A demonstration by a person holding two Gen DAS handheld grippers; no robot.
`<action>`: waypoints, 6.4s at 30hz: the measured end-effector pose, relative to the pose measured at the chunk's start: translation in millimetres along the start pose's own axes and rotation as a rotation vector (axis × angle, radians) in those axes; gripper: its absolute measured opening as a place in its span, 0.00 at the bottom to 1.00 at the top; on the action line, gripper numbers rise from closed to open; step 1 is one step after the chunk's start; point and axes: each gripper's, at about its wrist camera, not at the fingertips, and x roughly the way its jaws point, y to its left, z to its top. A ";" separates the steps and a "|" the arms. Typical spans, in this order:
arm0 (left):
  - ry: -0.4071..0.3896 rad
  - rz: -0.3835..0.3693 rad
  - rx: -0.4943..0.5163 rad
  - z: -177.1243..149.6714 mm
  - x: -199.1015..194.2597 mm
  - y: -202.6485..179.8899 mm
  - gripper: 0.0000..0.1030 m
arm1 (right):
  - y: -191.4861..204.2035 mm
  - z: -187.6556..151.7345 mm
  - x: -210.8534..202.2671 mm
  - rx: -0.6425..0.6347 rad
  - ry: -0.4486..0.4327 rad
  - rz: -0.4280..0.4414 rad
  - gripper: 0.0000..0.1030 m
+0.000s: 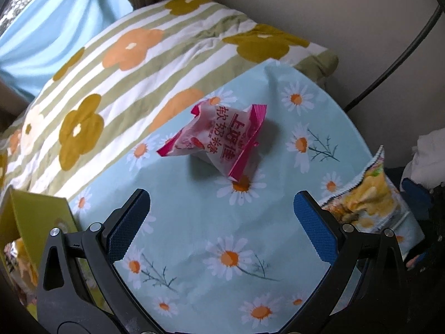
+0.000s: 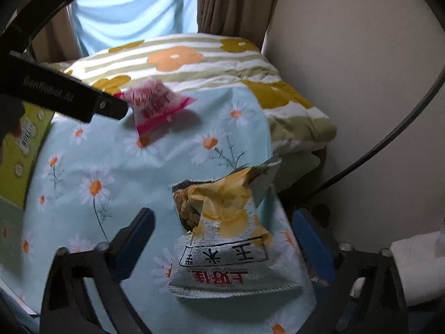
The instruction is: Organize snacks
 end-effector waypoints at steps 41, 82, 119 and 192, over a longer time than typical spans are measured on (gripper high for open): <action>0.077 -0.082 0.096 47.0 100.6 17.4 0.62 | 12.6 25.7 33.5 0.015 0.068 0.113 0.38; -0.313 0.066 -0.454 -108.0 -192.1 250.2 0.47 | 187.1 144.9 -127.5 -0.217 -0.267 0.502 0.38; -0.202 0.198 -0.594 -242.8 -183.8 402.8 1.00 | 375.8 164.4 -116.0 -0.336 -0.175 0.570 0.38; -0.638 0.364 -0.491 -320.7 -357.4 77.5 1.00 | 134.7 -5.6 -290.6 -0.003 -0.494 0.193 0.99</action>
